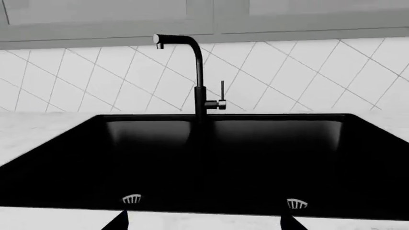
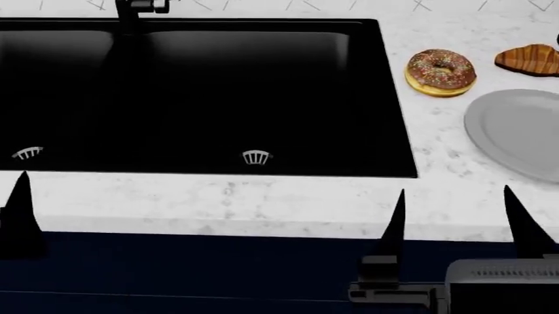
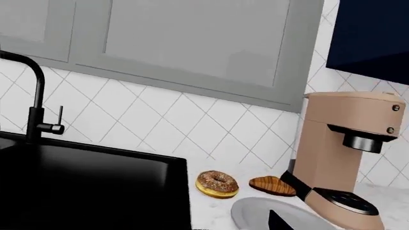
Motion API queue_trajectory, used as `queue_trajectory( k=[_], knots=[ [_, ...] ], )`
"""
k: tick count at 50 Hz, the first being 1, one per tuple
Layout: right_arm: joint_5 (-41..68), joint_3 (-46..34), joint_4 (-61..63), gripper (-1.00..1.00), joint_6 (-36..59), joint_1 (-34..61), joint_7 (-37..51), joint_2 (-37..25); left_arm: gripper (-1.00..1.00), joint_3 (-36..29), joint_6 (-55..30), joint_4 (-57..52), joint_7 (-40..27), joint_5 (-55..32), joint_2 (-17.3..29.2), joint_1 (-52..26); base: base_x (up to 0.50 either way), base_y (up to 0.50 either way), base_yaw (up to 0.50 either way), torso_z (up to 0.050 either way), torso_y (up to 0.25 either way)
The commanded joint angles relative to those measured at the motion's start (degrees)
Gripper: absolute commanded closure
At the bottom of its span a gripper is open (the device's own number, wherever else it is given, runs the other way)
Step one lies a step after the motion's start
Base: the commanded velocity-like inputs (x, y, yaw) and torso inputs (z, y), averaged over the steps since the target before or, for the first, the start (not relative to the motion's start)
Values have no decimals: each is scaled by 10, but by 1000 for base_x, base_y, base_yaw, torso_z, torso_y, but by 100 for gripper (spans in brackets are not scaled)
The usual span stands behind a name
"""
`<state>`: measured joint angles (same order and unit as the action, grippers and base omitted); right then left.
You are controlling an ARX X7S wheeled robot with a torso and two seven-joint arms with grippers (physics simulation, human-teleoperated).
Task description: Place the pastries on the plates.
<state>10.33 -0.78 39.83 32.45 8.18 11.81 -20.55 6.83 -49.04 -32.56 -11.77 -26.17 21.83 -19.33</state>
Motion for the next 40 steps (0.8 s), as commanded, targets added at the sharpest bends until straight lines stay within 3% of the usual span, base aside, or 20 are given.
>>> queue_trajectory(
  k=[1, 40],
  knots=[
    [6, 26, 57, -100, 39, 8, -10, -9, -100, 19, -70, -66, 1, -12, 16, -11, 0, -500, 0, 0, 0],
    [12, 22, 39, -100, 42, 49, -6, -16, -100, 9, -58, -30, 2, -19, 11, -28, 0, -500, 0, 0, 0]
  ],
)
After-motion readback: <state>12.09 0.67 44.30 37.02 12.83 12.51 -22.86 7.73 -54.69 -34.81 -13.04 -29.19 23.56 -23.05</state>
